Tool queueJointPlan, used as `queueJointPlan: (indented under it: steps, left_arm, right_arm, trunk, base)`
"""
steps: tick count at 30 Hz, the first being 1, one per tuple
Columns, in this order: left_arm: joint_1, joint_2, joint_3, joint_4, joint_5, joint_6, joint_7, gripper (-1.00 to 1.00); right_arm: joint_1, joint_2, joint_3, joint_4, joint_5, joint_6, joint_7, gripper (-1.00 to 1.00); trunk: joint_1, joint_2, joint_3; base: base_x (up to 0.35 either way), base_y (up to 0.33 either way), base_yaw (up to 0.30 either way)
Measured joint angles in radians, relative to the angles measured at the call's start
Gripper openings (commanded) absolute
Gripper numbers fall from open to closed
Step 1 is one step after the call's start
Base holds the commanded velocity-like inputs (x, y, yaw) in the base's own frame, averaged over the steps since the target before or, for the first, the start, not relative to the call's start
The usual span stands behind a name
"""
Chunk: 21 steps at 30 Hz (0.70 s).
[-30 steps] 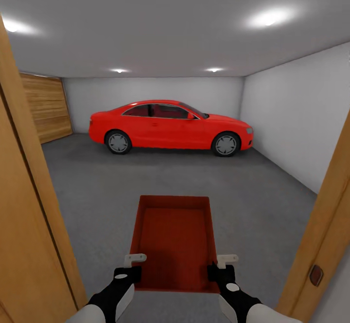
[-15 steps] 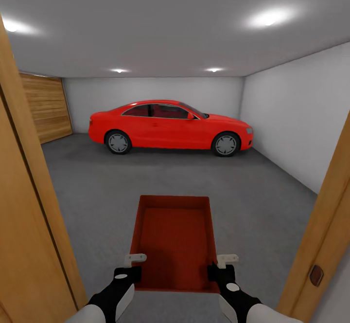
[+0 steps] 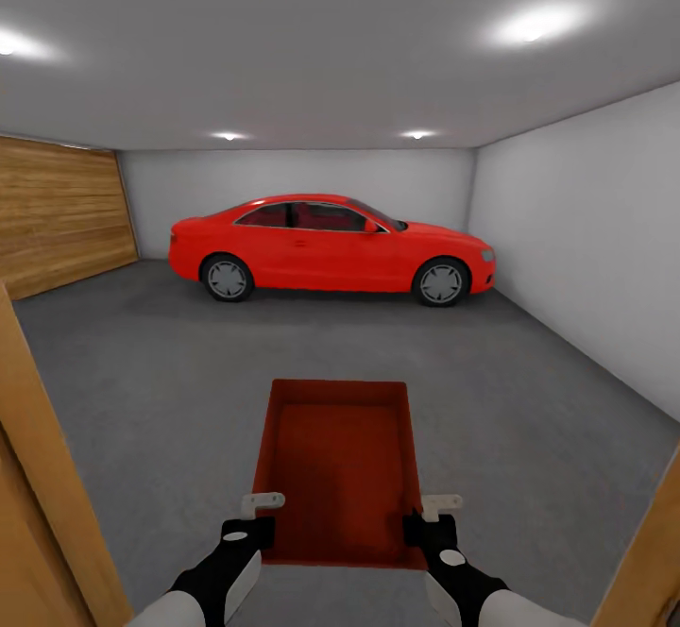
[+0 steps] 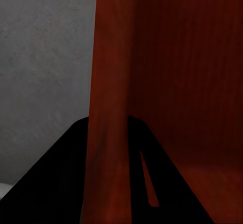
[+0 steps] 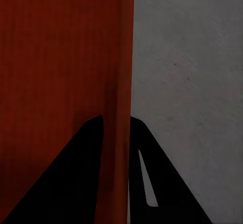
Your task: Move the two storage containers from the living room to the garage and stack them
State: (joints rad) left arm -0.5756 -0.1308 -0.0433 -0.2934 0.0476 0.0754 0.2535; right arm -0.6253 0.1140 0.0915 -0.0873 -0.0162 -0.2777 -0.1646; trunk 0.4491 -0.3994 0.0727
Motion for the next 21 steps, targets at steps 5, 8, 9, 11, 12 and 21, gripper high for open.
queueJointPlan:
  steps: [5,8,9,11,12,21]
  left_arm:
    - [0.000,0.000,0.000,0.000,0.000,0.000,0.000,-1.00]
    - [0.000,0.000,0.000,0.000,-0.001,0.000,0.000,-1.00]
    - [0.000,0.000,0.001,0.000,-0.001,0.000,0.000,-1.00]
    - [0.000,0.000,0.001,0.000,-0.001,0.000,0.000,-1.00]
    - [0.000,0.000,0.001,0.000,-0.001,0.000,0.000,-1.00]
    - [0.000,0.000,-0.001,0.001,0.003,-0.005,0.000,-1.00]
  right_arm:
    - [0.000,0.000,-0.001,0.000,0.000,0.000,0.000,-1.00]
    - [0.000,0.000,-0.001,0.000,0.000,0.000,0.000,-1.00]
    - [0.000,0.000,-0.001,0.000,0.000,0.000,0.000,-1.00]
    - [0.000,0.000,-0.001,0.000,0.000,0.000,0.000,-1.00]
    - [0.000,0.000,-0.001,0.000,0.000,0.000,0.000,-1.00]
    - [0.000,0.000,0.000,-0.001,0.002,-0.001,0.000,-1.00]
  trunk:
    - [0.000,0.000,0.000]
    - [0.000,0.000,0.000]
    - [0.000,0.000,0.000]
    - [0.000,0.000,0.000]
    - [0.000,0.000,0.000]
    - [0.001,0.000,0.000]
  base:
    - [0.318,0.000,0.000]
    - [0.318,-0.042,0.000]
    - [0.318,-0.067,0.000]
    - [0.319,-0.078,0.000]
    - [0.319,-0.081,0.000]
    - [0.156,-0.042,0.000]
